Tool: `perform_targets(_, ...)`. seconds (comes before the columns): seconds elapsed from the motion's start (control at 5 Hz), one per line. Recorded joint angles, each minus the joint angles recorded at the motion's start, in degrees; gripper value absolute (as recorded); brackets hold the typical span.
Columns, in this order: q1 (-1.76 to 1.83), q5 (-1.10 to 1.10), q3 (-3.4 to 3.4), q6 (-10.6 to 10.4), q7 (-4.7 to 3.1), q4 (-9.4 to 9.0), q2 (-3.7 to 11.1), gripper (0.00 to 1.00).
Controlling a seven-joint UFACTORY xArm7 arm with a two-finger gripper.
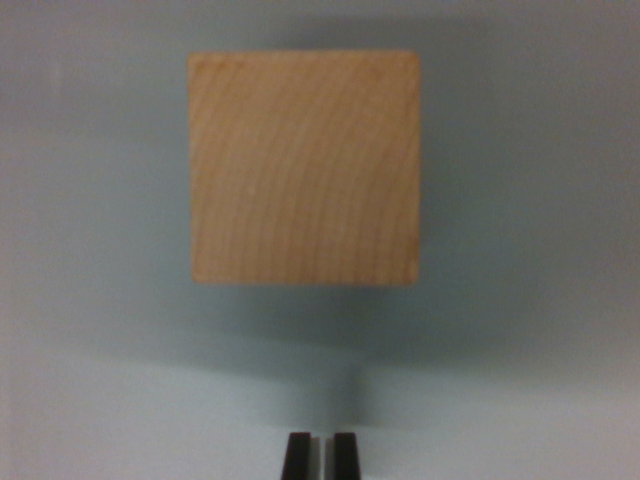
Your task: Push wooden cube
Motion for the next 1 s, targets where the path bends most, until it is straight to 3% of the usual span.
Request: perform_targets(1.0,-0.10,-0.16,-0.27,0.96,-0.39,2.50,1.56,1.00)
